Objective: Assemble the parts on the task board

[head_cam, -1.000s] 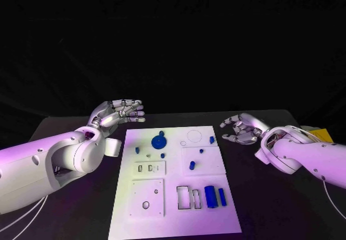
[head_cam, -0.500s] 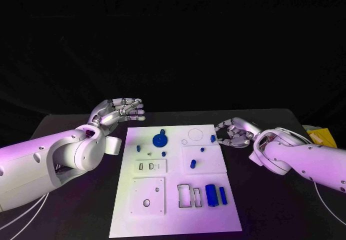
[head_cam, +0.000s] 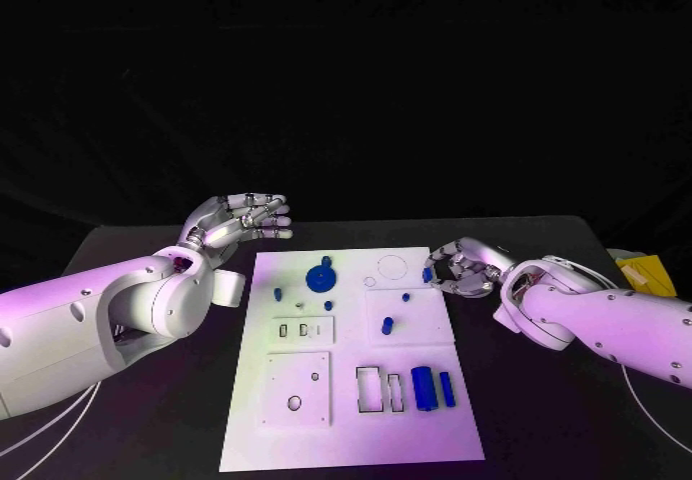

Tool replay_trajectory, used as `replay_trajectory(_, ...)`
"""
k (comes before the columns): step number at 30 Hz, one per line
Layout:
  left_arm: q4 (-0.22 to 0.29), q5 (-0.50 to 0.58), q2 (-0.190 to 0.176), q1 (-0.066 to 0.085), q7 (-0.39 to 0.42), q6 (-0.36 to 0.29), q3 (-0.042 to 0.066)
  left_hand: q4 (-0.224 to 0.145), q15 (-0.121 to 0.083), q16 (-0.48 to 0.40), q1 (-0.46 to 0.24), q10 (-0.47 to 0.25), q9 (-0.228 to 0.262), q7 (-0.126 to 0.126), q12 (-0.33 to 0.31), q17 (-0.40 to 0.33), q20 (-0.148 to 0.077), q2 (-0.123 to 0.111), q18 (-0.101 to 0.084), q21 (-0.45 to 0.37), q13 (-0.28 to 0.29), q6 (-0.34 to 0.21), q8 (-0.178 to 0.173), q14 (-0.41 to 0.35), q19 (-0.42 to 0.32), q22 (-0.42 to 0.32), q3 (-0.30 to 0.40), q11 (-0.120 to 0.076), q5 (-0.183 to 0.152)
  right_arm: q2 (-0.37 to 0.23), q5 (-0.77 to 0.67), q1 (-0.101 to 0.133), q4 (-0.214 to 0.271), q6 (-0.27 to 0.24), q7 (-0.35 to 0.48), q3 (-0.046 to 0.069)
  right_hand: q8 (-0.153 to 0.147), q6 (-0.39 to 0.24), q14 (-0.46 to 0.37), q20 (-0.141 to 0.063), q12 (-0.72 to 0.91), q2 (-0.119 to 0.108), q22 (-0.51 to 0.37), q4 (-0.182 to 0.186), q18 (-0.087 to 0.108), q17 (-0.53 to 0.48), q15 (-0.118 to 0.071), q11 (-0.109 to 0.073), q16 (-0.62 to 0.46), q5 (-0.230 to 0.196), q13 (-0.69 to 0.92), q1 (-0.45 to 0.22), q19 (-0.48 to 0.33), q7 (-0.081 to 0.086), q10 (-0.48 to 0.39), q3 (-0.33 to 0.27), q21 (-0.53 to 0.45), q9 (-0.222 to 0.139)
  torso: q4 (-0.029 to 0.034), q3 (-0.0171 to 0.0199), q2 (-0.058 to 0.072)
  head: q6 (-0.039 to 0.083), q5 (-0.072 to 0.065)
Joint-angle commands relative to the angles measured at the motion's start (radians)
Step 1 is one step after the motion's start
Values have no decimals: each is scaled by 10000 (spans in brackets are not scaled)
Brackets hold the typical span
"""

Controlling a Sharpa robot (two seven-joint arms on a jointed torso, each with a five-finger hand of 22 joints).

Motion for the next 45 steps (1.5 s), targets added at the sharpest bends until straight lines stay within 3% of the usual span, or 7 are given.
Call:
replay_trajectory(1,24,13,18,5,129,167,6,-62,-47,12,98,-28,13,380,-44,8,9,30,98,66,1,-36,-36,6,-54,3,6,10,-17,68,-193,-34,-38,136,-112,-2,68,147,970,-67,51,109,2631,3,-143,2391,-61,17,53,-36,175,-20,1047,18,105,58,56,21,8,11,5,7,23)
replay_trajectory(9,21,13,6,6,118,155,6,-62,-47,12,98,-28,13,380,-44,8,9,30,98,66,1,-36,-36,6,-54,3,6,10,-17,179,-198,-68,-99,54,-158,-3,192,557,978,-4,120,227,2631,10,-143,2428,36,145,63,-35,287,-58,1047,48,203,129,56,69,-8,13,3,-37,39)
replay_trajectory(24,17,12,-2,6,100,155,6,-71,-44,9,97,-33,13,388,-48,16,10,31,97,71,-1,-38,-37,3,-66,3,10,15,-19,302,-189,-82,-123,-229,-179,0,301,877,986,50,162,362,2631,36,-143,2461,81,180,73,-63,350,-107,1047,31,261,164,56,113,1,15,-3,-57,65)
replay_trajectory(34,13,12,-12,6,76,162,6,-74,-42,7,90,-38,13,396,-50,21,12,30,96,76,-2,-43,-39,1,-72,4,10,19,-21,274,-181,-83,-29,-858,-132,6,719,1500,999,-22,206,796,2631,-88,-143,2521,-33,33,90,-5,446,20,1047,-164,361,258,56,340,-16,17,-4,-72,104)
replay_trajectory(40,-6,12,-17,6,67,168,6,-74,-42,7,90,-38,13,396,-50,21,12,30,96,76,-2,-43,-39,1,-72,4,10,19,-21,154,-207,-21,431,-1055,-331,45,765,1534,1001,-34,208,848,2631,-116,-143,2528,-42,26,91,-45,455,40,1047,-175,373,270,56,372,-9,13,-13,-87,126)
replay_trajectory(45,-38,12,-5,6,63,176,6,-77,-40,6,86,-42,12,400,-52,26,13,32,96,80,-2,-47,-41,1,-77,4,12,23,-21,43,-434,219,1380,-1154,-1070,76,812,1553,1000,-43,159,929,2631,-133,-143,2522,-46,26,90,-105,395,48,1047,-178,319,293,56,408,4,-7,-28,-77,162)
